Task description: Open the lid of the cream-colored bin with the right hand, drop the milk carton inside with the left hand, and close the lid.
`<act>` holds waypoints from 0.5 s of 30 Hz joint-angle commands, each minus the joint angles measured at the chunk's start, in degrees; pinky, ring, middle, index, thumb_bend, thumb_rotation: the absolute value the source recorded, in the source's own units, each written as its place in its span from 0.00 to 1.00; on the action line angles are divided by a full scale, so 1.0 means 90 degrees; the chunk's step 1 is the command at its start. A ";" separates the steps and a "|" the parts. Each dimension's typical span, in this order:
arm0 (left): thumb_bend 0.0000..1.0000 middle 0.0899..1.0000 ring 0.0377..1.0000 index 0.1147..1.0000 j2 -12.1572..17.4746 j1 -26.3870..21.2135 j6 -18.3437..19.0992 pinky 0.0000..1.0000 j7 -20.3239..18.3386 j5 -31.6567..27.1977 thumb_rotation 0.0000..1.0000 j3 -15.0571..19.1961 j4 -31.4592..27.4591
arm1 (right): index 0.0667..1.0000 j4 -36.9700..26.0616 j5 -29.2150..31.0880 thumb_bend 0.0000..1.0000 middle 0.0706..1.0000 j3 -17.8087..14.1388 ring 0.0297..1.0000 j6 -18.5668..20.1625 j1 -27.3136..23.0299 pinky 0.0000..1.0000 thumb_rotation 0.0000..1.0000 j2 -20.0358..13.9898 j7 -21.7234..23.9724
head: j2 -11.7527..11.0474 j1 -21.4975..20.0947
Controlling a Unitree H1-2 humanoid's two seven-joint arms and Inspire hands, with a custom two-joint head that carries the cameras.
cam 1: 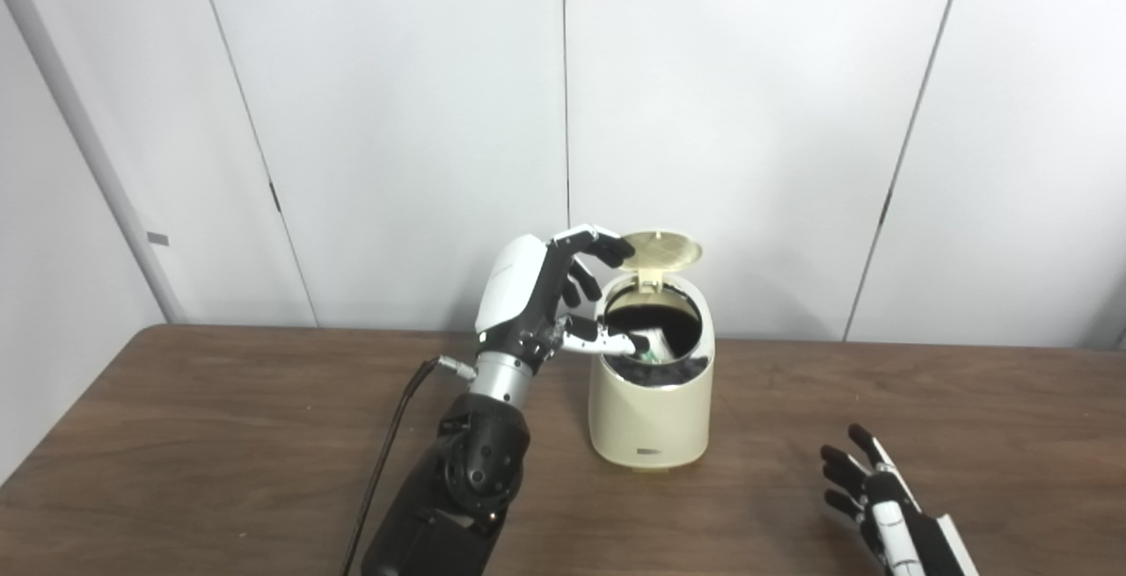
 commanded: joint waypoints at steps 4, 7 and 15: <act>1.00 0.63 0.40 0.67 0.0082 -0.0279 -0.0005 0.33 0.0004 0.0134 0.01 -0.0023 -0.0284 | 0.94 -0.0206 0.0060 0.55 0.86 -0.0021 0.88 -0.0204 -0.0157 0.85 0.96 -0.0014 -0.0001 | -0.0001 0.0010; 1.00 0.62 0.40 0.65 0.0060 -0.0274 -0.0046 0.33 0.0039 0.0075 0.00 0.0011 -0.0279 | 0.94 -0.0205 0.0058 0.56 0.86 -0.0014 0.88 -0.0227 -0.0153 0.85 0.96 -0.0014 -0.0002 | -0.0003 0.0012; 0.51 0.48 0.39 0.42 -0.0088 -0.0121 -0.0344 0.35 0.0203 -0.0278 0.00 0.0203 -0.0464 | 0.95 -0.0191 0.0109 0.53 0.86 -0.0023 0.88 -0.0237 -0.0150 0.86 0.95 -0.0013 0.0006 | 0.0004 0.0010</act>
